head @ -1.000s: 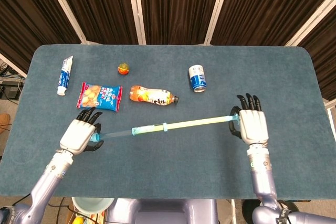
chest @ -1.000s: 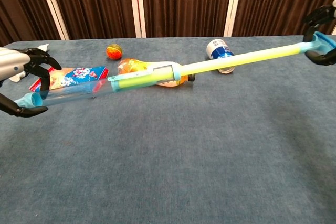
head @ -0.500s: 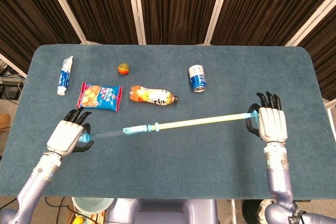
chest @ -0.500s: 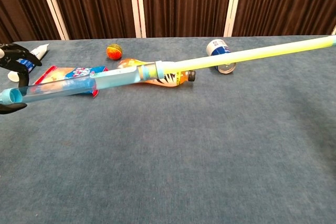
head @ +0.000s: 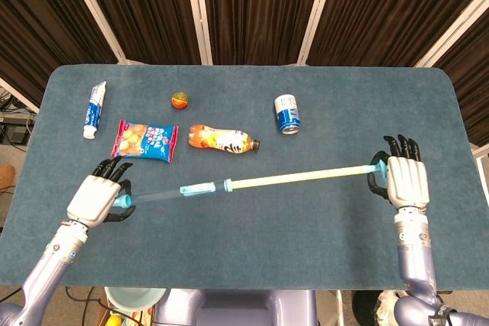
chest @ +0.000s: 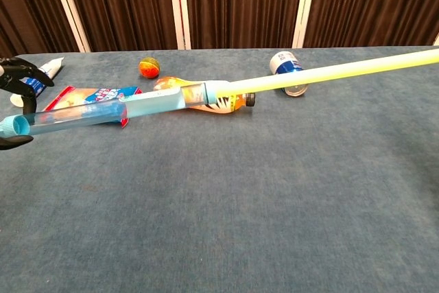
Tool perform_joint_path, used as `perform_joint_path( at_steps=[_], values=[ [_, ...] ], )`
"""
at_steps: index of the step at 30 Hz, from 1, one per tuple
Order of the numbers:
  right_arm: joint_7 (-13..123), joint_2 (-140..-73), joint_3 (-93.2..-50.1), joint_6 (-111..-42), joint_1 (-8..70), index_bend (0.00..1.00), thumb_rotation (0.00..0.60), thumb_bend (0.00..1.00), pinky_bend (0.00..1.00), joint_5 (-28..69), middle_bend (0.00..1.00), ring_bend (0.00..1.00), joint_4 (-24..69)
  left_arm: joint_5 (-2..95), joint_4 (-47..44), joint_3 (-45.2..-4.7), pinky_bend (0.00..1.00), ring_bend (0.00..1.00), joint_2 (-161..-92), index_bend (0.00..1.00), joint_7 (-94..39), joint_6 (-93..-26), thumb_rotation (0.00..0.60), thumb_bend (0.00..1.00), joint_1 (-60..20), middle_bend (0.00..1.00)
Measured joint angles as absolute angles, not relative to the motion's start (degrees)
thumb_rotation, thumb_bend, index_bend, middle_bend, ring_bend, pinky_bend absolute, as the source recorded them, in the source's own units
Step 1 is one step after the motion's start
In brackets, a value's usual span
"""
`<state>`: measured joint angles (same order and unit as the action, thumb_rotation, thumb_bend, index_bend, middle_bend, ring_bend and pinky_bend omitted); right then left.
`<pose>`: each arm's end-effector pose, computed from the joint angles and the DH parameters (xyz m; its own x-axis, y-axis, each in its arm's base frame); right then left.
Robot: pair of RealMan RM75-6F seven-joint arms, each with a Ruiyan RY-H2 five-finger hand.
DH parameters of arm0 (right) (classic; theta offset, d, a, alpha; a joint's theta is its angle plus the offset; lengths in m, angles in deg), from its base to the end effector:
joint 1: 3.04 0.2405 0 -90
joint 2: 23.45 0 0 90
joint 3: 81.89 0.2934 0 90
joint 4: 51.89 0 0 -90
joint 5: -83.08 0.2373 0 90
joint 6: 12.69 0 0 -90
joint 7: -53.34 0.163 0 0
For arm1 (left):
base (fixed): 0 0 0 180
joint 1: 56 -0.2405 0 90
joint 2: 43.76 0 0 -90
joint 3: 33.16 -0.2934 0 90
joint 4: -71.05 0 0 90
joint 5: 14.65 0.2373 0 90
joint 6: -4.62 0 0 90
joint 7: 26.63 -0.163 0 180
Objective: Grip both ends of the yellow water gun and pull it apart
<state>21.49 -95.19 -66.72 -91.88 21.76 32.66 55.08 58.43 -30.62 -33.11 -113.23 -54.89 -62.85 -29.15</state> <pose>-0.2576 -0.3327 0.1071 0.4079 -0.0438 0.9120 -0.8979 0.1620 0.4093 -0.2597 0.2932 0.0541 0.6324 0.1954 0.7496 0.7668 -0.2952 -0.5700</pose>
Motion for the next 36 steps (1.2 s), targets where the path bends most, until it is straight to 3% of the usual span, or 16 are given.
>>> perform_joint_path(
  at_steps=[3, 7, 16, 23, 30, 36],
  values=[
    [21.62, -94.34, -67.18, -91.24, 21.54, 0.22, 0.6, 0.31, 0.0, 32.9, 0.01, 0.0, 55.84, 58.24, -31.03, -33.14, 0.11, 0.0, -113.16, 0.15, -54.89, -62.22, 0.6, 0.1, -29.09, 0.02],
    [21.59, -92.99, -67.94, -90.84, 21.06, 0.08, 0.6, 0.26, 0.0, 33.31, 0.0, 0.0, 57.02, 58.55, -31.89, -33.3, 0.1, 0.0, -113.07, 0.04, -54.69, -61.93, 0.6, 0.05, -29.19, 0.0],
    [23.61, -91.74, -68.37, -90.55, 20.03, 0.07, 0.6, 0.24, 0.0, 34.08, 0.0, 0.0, 57.22, 59.49, -33.45, -33.7, 0.1, 0.0, -112.28, 0.03, -52.86, -63.36, 0.6, 0.05, -30.68, 0.0],
    [25.98, -90.87, -70.15, -90.23, 18.66, 0.07, 0.6, 0.17, 0.0, 31.08, 0.0, 0.0, 58.05, 60.34, -33.69, -33.8, 0.1, 0.0, -111.64, 0.03, -49.63, -66.37, 0.6, 0.05, -32.86, 0.0],
    [30.54, -90.1, -74.72, -92.07, 15.49, 0.06, 0.6, 0.16, 0.0, 19.18, 0.0, 0.0, 56.71, 64.29, -31.13, -34.05, 0.06, 0.0, -111.02, 0.0, -44.5, -74.73, 0.6, 0.05, -37.34, 0.0],
    [38.76, -89.65, -79.49, -98.12, 10.1, 0.06, 0.6, 0.16, 0.0, 7.46, 0.0, 0.0, 50.7, 67.34, -25.92, -35.13, 0.05, 0.0, -110.53, 0.0, -39.59, -81.42, 0.6, 0.05, -42.67, 0.0]
  ],
)
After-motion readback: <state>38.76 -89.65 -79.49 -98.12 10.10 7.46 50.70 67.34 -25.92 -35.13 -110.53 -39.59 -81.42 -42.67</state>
